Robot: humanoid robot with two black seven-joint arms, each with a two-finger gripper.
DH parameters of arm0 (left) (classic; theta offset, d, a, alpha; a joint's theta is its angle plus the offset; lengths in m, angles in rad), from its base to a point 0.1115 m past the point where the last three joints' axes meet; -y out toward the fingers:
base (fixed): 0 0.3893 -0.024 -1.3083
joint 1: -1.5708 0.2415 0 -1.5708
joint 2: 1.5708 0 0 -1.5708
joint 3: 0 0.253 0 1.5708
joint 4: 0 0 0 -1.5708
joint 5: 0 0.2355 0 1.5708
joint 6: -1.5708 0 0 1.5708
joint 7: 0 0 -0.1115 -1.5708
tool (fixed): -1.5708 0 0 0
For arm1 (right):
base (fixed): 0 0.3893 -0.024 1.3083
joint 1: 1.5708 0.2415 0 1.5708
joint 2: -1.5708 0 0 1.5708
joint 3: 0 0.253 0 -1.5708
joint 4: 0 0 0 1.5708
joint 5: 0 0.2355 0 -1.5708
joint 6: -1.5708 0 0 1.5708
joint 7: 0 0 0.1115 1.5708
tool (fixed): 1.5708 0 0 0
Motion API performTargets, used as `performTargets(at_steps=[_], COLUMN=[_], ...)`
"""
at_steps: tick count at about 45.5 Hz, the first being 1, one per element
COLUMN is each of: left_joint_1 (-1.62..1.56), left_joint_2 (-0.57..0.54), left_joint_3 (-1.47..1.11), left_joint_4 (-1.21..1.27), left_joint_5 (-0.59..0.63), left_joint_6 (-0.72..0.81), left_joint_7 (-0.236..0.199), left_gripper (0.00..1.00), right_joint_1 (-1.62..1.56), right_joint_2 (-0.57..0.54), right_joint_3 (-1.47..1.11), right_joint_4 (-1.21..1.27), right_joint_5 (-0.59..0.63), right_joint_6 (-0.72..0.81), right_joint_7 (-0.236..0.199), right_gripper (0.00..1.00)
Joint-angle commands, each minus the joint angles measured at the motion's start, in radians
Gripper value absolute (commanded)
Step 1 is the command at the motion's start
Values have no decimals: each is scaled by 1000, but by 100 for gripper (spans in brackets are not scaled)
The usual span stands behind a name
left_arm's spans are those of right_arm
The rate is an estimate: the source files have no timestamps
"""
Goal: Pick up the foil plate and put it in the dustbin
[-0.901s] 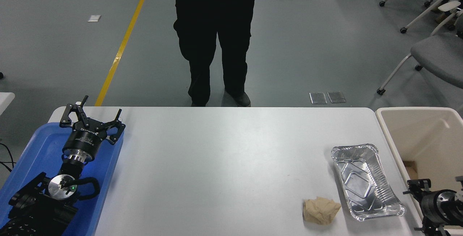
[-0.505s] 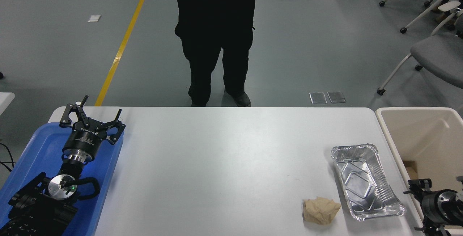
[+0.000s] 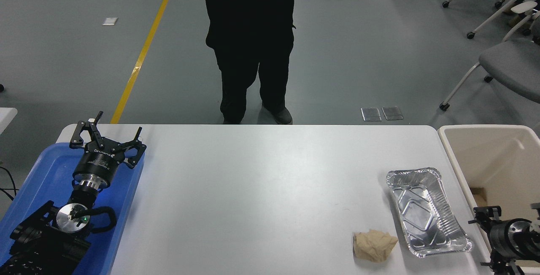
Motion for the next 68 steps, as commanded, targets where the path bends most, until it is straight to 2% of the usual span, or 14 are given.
performTargets(at_steps=[1, 34, 43, 50, 53, 59, 68], left_joint_1=[0, 0, 0, 0, -2, -2, -2], left_joint_2=[0, 0, 0, 0, 0, 0, 0], left_joint_3=[0, -1, -1, -1, -1, 0, 0], left_joint_4=[0, 0, 0, 0, 0, 0, 0], left_joint_5=[0, 0, 0, 0, 0, 0, 0], left_joint_6=[0, 0, 0, 0, 0, 0, 0], left_joint_7=[0, -1, -1, -1, -1, 0, 0], left_gripper=[99, 99, 99, 99, 99, 99, 99], right_joint_1=[-4, -6, 27, 99, 178, 312, 560], right_joint_2=[-2, -7, -96, -180, -222, -260, -262], right_joint_3=[11, 7, -9, -29, -67, -142, -300], right_joint_4=[0, -3, 37, 89, 146, 234, 330], right_joint_5=[0, -15, -31, -175, -319, -501, -658], right_joint_6=[0, 0, 35, 72, 77, 89, 111], right_joint_7=[0, -1, -13, -59, -59, -55, -47], right_gripper=[100, 100, 100, 100, 100, 100, 100])
